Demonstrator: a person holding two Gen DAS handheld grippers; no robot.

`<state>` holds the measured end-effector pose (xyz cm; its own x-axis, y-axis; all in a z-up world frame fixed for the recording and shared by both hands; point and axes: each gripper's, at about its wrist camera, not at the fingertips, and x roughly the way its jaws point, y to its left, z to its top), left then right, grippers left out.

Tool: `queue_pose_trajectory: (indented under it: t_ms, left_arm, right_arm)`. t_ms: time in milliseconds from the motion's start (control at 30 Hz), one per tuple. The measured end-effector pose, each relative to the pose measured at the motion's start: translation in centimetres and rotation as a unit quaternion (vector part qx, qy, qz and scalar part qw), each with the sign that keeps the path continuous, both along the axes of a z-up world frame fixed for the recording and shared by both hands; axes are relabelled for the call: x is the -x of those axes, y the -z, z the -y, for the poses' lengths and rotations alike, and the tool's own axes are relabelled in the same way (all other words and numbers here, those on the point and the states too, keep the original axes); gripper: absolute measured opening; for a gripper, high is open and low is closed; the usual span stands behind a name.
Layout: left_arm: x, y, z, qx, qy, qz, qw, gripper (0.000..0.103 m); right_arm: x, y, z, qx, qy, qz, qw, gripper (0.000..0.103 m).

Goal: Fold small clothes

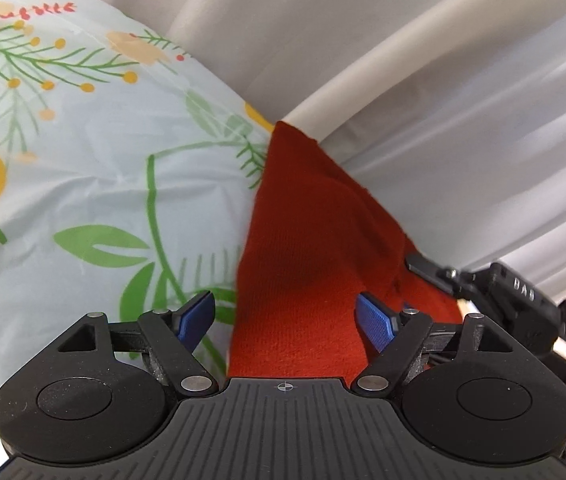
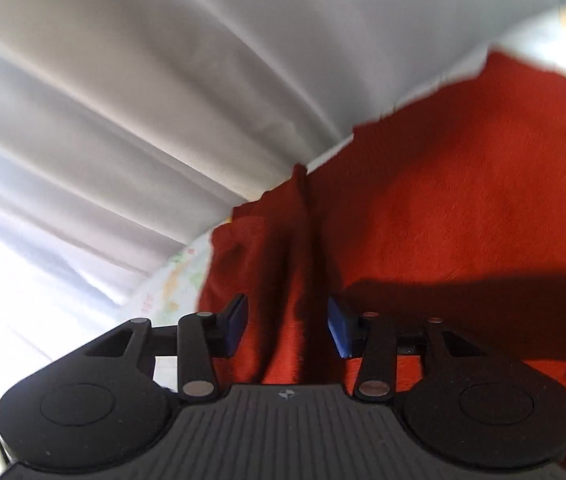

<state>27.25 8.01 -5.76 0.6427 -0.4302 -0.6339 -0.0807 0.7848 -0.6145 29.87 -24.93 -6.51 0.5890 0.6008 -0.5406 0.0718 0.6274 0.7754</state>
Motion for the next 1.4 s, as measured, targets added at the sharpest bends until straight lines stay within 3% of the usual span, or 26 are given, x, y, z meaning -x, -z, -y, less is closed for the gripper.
queue_pose_trajectory:
  t_ms: [67, 200, 300, 367, 400, 467, 533, 700, 800, 900, 1000, 1100, 1267, 1333, 1367, 1400]
  left_arm:
    - [0.1, 0.0, 0.1, -0.007, 0.004, -0.001, 1.0, 0.083]
    - [0.2, -0.1, 0.4, -0.032, 0.009, -0.001, 0.9994, 0.084]
    - [0.5, -0.2, 0.6, -0.038, 0.01, 0.001, 0.9992, 0.084]
    - [0.7, -0.5, 0.9, -0.046, 0.017, 0.002, 0.9988, 0.084]
    - [0.8, -0.8, 1.1, -0.051, 0.022, 0.003, 0.9984, 0.085]
    - [1.1, -1.4, 1.6, -0.06, 0.034, 0.009, 0.9975, 0.085]
    - [1.5, -2.1, 2.2, -0.073, 0.047, 0.016, 0.9961, 0.088]
    - [2.5, -2.9, 4.3, -0.085, 0.11, 0.03, 0.9898, 0.089]
    - [2.9, -2.5, 6.2, -0.11, 0.133, 0.032, 0.9844, 0.089]
    - [2.9, -1.5, 7.5, -0.123, 0.141, 0.024, 0.982, 0.089]
    - [2.6, -0.8, 8.0, -0.129, 0.148, 0.001, 0.9806, 0.089]
    - [2.5, -1.1, 7.4, -0.112, 0.15, 0.003, 0.9822, 0.089]
    - [2.4, -3.1, 6.2, -0.099, 0.13, 0.018, 0.9863, 0.089]
    - [2.1, -3.7, 5.8, -0.09, 0.112, 0.025, 0.9893, 0.09]
    - [1.8, -3.8, 5.8, -0.092, 0.103, 0.026, 0.99, 0.09]
    - [1.4, -3.9, 5.9, -0.098, 0.097, 0.026, 0.9901, 0.09]
  right_arm:
    - [-0.8, 0.8, -0.3, -0.032, -0.002, -0.016, 0.999, 0.052]
    - [-1.7, 0.3, -2.2, -0.002, -0.01, -0.001, 1.0, 0.052]
    - [-2.2, -0.6, -3.8, 0.041, -0.03, 0.021, 0.998, 0.04]
    - [-2.4, -1.0, -4.6, 0.09, -0.038, 0.029, 0.995, 0.014]
    - [-2.5, -1.2, -5.1, 0.121, -0.044, 0.036, 0.991, 0.013]
    - [-2.1, -2.3, -6.5, 0.195, -0.063, 0.067, 0.976, 0.011]
    - [-1.0, -4.2, -7.6, 0.267, -0.076, 0.113, 0.954, 0.01]
    - [1.2, -8.2, -7.1, 0.345, -0.069, 0.19, 0.917, 0.01]
    - [2.0, -9.2, -5.0, 0.364, -0.052, 0.195, 0.909, 0.01]
    - [2.9, -8.8, -3.3, 0.405, -0.035, 0.189, 0.894, 0.01]
    - [3.6, -6.9, -1.4, 0.405, -0.03, 0.154, 0.901, 0.01]
    - [3.1, -3.8, -0.3, 0.403, -0.045, 0.1, 0.909, 0.014]
    - [1.6, -3.3, 2.8, 0.272, 0.015, 0.072, 0.96, 0.033]
    - [0.6, -2.6, 3.1, 0.251, 0.025, 0.063, 0.966, 0.033]
    - [0.3, -2.4, 3.0, 0.256, 0.025, 0.061, 0.965, 0.027]
    - [0.2, -2.4, 2.7, 0.268, 0.021, 0.067, 0.961, 0.014]
